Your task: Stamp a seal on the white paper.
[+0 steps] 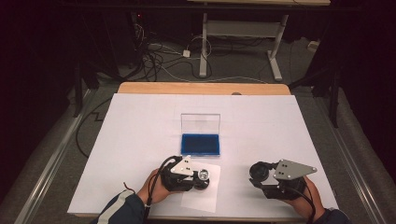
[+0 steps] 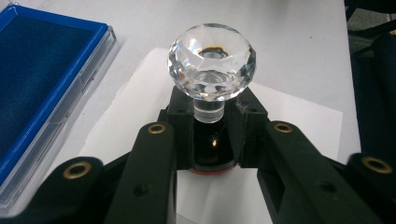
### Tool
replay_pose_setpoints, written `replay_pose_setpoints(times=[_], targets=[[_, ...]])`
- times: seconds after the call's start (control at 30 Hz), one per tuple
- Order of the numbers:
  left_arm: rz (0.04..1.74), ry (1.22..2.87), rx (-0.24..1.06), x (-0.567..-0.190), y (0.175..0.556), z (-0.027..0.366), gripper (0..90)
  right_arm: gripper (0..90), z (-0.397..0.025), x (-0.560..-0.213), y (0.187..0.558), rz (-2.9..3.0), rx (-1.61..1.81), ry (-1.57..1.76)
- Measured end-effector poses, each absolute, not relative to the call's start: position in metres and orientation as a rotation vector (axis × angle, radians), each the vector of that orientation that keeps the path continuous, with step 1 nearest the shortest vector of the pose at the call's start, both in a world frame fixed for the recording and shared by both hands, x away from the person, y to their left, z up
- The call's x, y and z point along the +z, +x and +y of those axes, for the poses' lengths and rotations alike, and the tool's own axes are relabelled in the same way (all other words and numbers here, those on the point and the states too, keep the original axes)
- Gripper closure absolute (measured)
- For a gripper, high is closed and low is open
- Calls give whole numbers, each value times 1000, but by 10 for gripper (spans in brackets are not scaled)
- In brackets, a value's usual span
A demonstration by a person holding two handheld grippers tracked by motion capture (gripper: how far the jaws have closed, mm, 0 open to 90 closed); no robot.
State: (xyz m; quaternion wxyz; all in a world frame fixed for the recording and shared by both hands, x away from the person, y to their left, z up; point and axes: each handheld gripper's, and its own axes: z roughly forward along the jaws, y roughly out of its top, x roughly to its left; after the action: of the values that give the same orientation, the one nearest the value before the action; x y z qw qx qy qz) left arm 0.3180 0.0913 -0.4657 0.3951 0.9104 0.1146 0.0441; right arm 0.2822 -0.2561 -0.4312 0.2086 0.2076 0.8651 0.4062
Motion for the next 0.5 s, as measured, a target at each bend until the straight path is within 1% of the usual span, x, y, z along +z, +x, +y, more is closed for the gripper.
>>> replay_pose_setpoints(times=[0.1, 0.13, 0.17, 0.2, 0.27, 0.33, 0.43, 0.5], targets=[[274, 2313, 95, -468, 317, 92, 691, 389, -257, -431, 282, 2409, 1132, 583], [275, 2312, 96, -468, 316, 91, 660, 389, -257, -431, 282, 2406, 1132, 582], [279, 2311, 98, -467, 316, 91, 586, 389, -257, -431, 282, 2404, 1134, 584], [272, 2307, 94, -467, 316, 91, 548, 389, -257, -431, 282, 2403, 1136, 584], [269, 2303, 91, -466, 316, 91, 544, 389, -257, -431, 282, 2402, 1137, 584], [286, 2288, 95, -465, 317, 90, 465, 389, -257, -431, 282, 2404, 1135, 585], [290, 2252, 108, -463, 317, 91, 463, 389, -256, -431, 282, 2403, 1139, 586], [276, 2242, 109, -461, 316, 90, 488, 389, -257, -431, 282, 2405, 1140, 585]])
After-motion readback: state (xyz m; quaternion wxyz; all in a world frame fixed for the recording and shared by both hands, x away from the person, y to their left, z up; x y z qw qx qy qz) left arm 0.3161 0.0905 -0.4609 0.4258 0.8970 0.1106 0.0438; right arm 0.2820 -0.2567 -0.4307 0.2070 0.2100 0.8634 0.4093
